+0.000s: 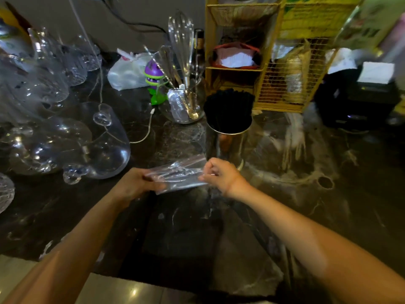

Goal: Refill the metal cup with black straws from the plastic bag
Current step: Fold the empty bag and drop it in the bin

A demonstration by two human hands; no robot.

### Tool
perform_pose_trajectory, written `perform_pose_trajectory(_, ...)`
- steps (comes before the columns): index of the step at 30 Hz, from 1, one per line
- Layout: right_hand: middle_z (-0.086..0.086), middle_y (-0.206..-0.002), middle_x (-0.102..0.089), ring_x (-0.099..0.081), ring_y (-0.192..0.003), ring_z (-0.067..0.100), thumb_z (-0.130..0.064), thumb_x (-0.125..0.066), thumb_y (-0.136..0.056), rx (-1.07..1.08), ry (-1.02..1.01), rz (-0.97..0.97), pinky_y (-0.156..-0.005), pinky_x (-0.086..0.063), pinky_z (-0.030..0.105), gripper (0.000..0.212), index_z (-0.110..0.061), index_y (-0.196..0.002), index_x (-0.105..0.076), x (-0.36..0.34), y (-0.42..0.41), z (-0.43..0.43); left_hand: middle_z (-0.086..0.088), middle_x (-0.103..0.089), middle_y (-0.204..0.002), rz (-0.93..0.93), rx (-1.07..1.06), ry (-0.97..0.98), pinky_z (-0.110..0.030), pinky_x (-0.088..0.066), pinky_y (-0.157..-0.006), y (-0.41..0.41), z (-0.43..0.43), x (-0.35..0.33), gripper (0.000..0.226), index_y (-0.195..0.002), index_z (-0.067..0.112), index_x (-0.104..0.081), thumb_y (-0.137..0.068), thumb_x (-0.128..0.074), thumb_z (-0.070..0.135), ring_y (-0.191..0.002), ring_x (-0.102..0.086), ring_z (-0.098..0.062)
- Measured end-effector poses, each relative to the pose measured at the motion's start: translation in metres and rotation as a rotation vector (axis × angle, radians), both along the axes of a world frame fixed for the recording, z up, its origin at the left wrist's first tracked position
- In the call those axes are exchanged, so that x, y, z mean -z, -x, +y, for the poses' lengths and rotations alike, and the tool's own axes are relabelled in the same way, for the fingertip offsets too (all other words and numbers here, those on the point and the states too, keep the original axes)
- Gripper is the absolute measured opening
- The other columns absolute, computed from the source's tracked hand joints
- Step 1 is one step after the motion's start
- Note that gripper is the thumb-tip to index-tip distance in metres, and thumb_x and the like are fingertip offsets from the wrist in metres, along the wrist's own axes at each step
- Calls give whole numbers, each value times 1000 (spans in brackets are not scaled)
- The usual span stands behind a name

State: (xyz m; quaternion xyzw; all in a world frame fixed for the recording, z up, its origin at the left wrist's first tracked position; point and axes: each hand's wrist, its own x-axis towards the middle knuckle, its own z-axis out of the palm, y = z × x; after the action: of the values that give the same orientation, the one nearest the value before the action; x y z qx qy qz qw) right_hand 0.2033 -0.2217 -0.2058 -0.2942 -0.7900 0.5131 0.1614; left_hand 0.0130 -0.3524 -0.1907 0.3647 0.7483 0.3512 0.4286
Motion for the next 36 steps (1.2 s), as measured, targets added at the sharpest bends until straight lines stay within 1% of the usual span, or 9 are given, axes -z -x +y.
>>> perform_pose_trajectory(8, 0, -66, -50, -51, -62, 9, -5, -62, -80, 266, 80, 119, -51, -48, 16, 25, -21, -69, -47, -29, -114, -5, 10, -75, -74, -55, 371, -149, -19, -52, -71, -74, 53, -12, 13, -71, 26, -72, -61, -73, 18, -77, -68, -9)
perform_pose_trajectory(12, 0, -65, -50, -52, -59, 6, 0, -63, -78, 474, 113, 155, -49, -49, 15, 27, -19, -65, -48, -35, -191, -21, 16, -73, -64, -61, 519, -195, -9, -50, -61, -146, 78, -15, 26, -73, 25, -71, -63, -73, 1, -66, -66, -1)
perform_pose_trajectory(16, 4, -66, -49, -52, -62, 14, 0, -63, -78, 623, 108, 144, -50, -50, 20, 26, -17, -65, -48, -38, -275, -52, 14, -65, -44, -78, 642, -201, -7, -46, -52, -231, 83, -15, 28, -58, 16, -63, -63, -69, -11, -48, -56, 5)
perform_pose_trajectory(21, 2, -63, -49, -53, -52, 1, 0, -63, -78, 795, 97, 120, -49, -49, 18, 27, -17, -65, -47, -38, -389, -104, 15, -67, -48, -109, 825, -200, -8, -47, -52, -349, 70, -9, 27, -55, 21, -65, -63, -72, -4, -50, -60, 4)
perform_pose_trajectory(26, -1, -62, -51, -53, -52, 0, -3, -65, -77, 990, 128, 34, -52, -50, 25, 29, -22, -62, -49, -23, -501, -166, 15, -66, -46, -131, 1006, -166, -6, -45, -53, -471, 41, 21, 30, -54, 22, -64, -65, -71, -5, -48, -57, 5)
perform_pose_trajectory(30, 5, -64, -55, -54, -55, 9, -4, -66, -76, 1143, 179, -63, -48, -48, 17, 30, -23, -61, -49, 11, -556, -208, 16, -64, -44, -113, 1118, -87, -2, -40, -52, -545, 18, 70, 18, -63, 14, -65, -68, -70, -3, -49, -55, 9)
perform_pose_trajectory(32, 0, -63, -55, -53, -58, 12, -6, -65, -77, 1202, 209, -121, -48, -45, 16, 32, -25, -60, -47, 39, -570, -223, 10, -63, -56, -102, 1167, -19, -1, -40, -53, -570, 11, 103, 7, -77, -2, -67, -70, -68, -4, -50, -55, 12)
perform_pose_trajectory(34, -7, -61, -52, -51, -59, 9, -7, -64, -79, 1233, 244, -178, -53, -44, 18, 32, -27, -60, -46, 73, -578, -233, -2, -61, -71, -83, 1197, 41, -4, -41, -56, -588, 6, 140, 18, -90, -12, -63, -73, -65, -5, -61, -57, 6)
perform_pose_trajectory(36, -8, -61, -51, -52, -61, 12, -9, -62, -80, 1263, 277, -210, -58, -44, 24, 29, -26, -62, -46, 110, -584, -236, -8, -63, -81, -17, 1236, 82, -13, -43, -59, -601, 6, 179, 18, -92, -7, -64, -75, -65, 0, -78, -56, -12)
